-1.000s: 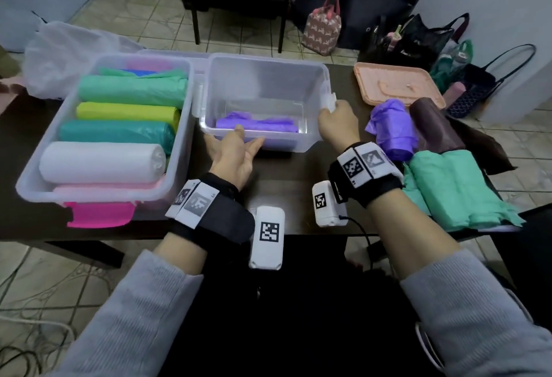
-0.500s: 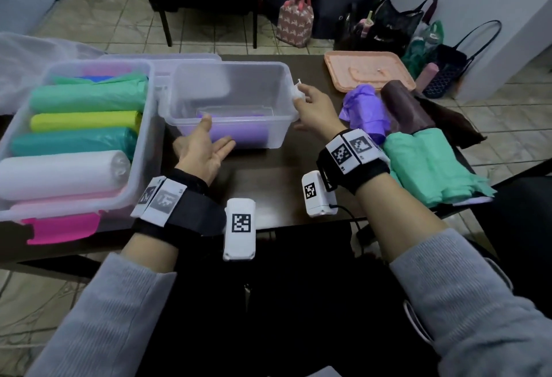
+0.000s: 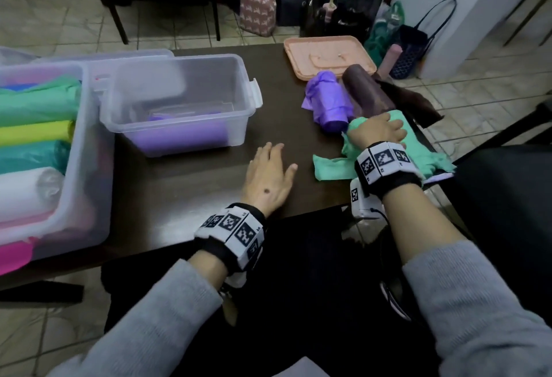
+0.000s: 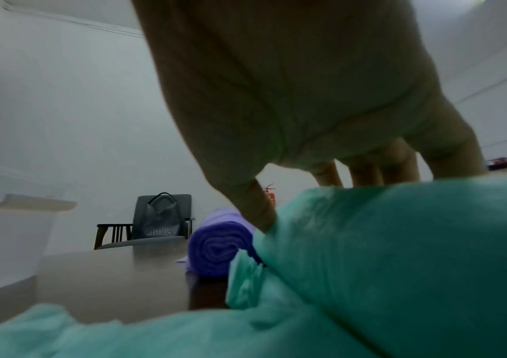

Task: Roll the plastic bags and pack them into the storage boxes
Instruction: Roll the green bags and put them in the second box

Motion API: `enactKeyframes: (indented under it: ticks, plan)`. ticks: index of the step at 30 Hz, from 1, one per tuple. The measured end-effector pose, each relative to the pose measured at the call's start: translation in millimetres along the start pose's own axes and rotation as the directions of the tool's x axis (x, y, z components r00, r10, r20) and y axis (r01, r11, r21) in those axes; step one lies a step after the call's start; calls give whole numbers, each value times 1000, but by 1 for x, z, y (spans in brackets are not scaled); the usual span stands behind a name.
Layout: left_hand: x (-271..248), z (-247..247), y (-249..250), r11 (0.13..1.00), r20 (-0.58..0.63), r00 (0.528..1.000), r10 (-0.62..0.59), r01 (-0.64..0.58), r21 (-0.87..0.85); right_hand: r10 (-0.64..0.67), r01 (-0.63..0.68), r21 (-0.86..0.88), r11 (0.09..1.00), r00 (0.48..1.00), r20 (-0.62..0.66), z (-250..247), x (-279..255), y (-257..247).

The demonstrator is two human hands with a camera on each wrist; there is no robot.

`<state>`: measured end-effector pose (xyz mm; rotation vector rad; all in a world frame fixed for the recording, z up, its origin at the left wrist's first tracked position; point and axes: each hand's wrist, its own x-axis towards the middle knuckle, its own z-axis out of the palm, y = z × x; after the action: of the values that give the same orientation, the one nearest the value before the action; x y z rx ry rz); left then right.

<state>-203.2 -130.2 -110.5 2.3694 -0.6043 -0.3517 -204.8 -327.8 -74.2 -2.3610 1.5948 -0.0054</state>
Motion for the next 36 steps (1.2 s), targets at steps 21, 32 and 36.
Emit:
enactKeyframes:
  ticks: [21, 32, 36]
  plan:
    - [0, 20, -26, 940, 126, 992, 30, -71, 334, -323, 205, 316, 926, 864, 386, 8, -43, -21]
    - [20, -2, -8, 965, 235, 970, 68, -4, -264, -239, -377, 625, 683, 694, 680, -3, -44, -16]
    - [17, 0, 2, 966, 143, 988, 57, -19, -258, -286, -358, 673, 647, 705, 650, 3, -45, -13]
